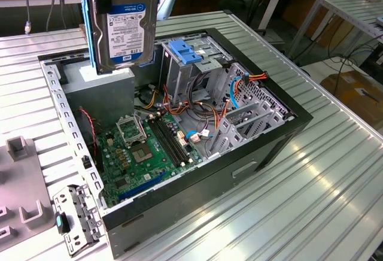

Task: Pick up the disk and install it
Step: 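Insert the disk into the insertion slot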

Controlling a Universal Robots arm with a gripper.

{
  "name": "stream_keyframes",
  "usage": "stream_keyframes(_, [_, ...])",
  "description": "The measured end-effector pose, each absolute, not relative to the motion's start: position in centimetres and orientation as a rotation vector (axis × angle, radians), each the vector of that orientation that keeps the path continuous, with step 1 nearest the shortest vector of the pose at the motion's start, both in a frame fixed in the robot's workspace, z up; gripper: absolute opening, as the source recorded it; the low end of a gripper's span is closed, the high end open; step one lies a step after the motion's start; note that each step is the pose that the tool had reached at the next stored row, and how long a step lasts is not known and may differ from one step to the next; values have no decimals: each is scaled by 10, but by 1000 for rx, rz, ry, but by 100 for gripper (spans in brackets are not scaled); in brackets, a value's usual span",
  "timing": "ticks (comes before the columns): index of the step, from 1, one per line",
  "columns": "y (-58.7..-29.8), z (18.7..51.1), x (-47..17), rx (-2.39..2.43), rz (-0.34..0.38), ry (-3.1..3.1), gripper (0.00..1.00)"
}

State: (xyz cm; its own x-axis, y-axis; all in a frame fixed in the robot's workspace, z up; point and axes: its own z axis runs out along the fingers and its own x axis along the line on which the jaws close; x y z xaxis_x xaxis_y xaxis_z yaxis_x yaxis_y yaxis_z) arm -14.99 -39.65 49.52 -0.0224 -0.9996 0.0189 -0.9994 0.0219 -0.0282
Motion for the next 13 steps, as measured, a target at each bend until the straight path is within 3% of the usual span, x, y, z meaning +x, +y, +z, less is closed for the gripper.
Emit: stream_keyframes(13, [-400, 495, -149, -2192, -52, 2241, 37])
